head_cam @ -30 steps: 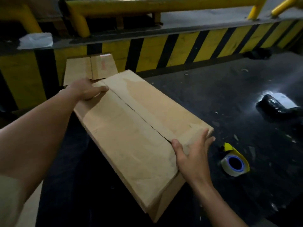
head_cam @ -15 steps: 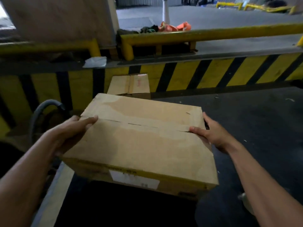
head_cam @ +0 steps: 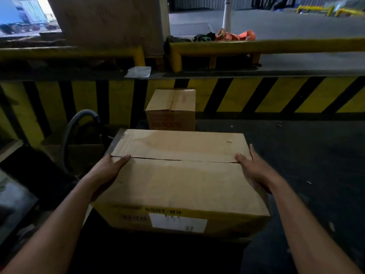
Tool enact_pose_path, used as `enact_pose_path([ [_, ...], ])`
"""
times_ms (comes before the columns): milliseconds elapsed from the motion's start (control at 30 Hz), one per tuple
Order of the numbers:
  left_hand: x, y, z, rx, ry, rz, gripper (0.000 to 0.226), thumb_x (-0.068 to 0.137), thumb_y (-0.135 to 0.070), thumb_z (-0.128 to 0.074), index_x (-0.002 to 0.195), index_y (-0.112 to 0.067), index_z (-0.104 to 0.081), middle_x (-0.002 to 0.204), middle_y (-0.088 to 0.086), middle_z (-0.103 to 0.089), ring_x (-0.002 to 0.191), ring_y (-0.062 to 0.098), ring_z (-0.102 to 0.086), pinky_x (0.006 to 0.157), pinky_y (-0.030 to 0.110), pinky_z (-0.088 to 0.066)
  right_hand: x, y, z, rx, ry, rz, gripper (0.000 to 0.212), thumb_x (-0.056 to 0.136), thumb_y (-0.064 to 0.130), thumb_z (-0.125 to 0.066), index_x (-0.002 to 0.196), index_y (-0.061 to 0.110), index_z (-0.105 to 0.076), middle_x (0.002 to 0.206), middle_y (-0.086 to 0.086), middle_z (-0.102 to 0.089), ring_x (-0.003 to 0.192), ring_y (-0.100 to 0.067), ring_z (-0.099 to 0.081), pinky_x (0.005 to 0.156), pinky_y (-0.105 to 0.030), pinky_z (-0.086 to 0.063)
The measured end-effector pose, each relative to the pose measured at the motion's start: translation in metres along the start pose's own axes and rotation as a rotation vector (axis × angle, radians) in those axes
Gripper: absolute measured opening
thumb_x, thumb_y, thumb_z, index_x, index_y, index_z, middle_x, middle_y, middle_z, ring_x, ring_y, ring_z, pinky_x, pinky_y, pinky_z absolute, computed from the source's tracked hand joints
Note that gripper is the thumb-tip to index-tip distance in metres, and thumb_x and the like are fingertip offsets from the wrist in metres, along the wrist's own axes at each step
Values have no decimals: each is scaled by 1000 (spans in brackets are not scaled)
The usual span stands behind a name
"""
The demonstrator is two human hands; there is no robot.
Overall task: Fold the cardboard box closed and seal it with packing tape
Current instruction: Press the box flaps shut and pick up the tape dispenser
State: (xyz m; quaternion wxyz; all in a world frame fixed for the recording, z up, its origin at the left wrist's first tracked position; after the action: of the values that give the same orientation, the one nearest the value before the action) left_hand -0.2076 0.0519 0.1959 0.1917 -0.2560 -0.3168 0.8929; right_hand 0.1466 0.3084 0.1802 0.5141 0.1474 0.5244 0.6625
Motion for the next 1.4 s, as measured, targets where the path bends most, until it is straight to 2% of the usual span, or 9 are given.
enact_pose_path([
  [133, 1, -5, -7, 68, 57, 17, 116, 70, -85, -56, 156, -10, -32, 158, 17, -39, 138, 39, -45, 113, 54, -38, -10, -9, 11, -81, -52, 47, 71, 99, 48, -45, 156, 30, -7, 159, -2, -27, 140, -29, -32, 105, -41, -31],
  [267, 7, -8, -15, 106, 22, 3, 102, 84, -75, -58, 156, -10, -30, 159, 17, -38, 138, 40, -44, 111, 50, -40, -15, -18, 25, -102, -51, 18, 69, 100, 49, -42, 156, 34, -4, 162, 1, -19, 144, -27, -25, 110, -42, -26],
  [367, 7, -6, -20, 113, -36, -19, 97, 85, -76, -56, 159, -24, -22, 159, 17, -37, 137, 43, -44, 109, 55, -41, -19, -22, 20, -106, -87, 59, 70, 100, 48, -41, 155, 36, 0, 161, 3, -20, 144, -25, -26, 109, -42, -27],
  [500, 9, -4, -22, 177, -88, -65, 91, 82, -83, -49, 156, -48, -9, 163, 15, -30, 140, 48, -38, 109, 61, -39, -18, -18, 13, -133, -174, 120, 61, 101, 43, -43, 155, 35, -16, 160, 3, -24, 144, -22, -27, 112, -40, -26],
  [733, 13, -17, -35, 415, -211, -97, 79, 95, -73, -35, 161, -34, -14, 155, 23, -42, 135, 47, -44, 104, 58, -42, -8, -14, 16, -216, -235, 128, 61, 98, 47, -46, 153, 35, -23, 157, 2, -33, 141, -25, -34, 109, -42, -32],
  [900, 17, -20, -35, 424, -213, -99, 81, 94, -74, -34, 162, -34, -13, 154, 24, -43, 134, 48, -46, 104, 56, -42, 0, -12, 14, -233, -270, 133, 61, 97, 47, -48, 153, 34, -26, 154, 2, -39, 139, -25, -38, 109, -36, -33],
  [1133, 11, -18, -34, 485, -207, -94, 81, 96, -71, -32, 163, -30, -8, 152, 26, -44, 134, 47, -46, 102, 53, -44, -1, -19, 16, -253, -247, 123, 63, 94, 54, -49, 151, 40, -26, 154, -1, -39, 139, -29, -39, 110, -43, -35],
  [1233, 4, -17, -35, 509, -185, -100, 79, 99, -68, -29, 163, -29, -4, 161, 26, -29, 142, 46, -37, 110, 58, -37, -3, -22, 16, -262, -250, 133, 63, 94, 55, -48, 151, 40, -25, 154, 0, -38, 139, -31, -37, 110, -45, -34],
  [1400, -16, -56, -76, 695, -169, -266, 66, 103, -56, -21, 162, -29, -10, 170, 15, 1, 154, 43, -1, 118, 68, -2, -2, -20, 16, -243, -250, 122, 63, 95, 55, -47, 152, 40, -23, 155, 0, -36, 140, -30, -36, 110, -46, -33],
])
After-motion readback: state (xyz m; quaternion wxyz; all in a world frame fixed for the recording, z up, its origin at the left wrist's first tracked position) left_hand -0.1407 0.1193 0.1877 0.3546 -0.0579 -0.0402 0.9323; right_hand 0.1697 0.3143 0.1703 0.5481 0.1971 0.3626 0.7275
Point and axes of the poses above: each hand's wrist, its own x-axis towards the middle knuckle, its own z-axis out of the back of the hand, y = z × x, the point moved 2 cm from there along x, towards the middle knuckle
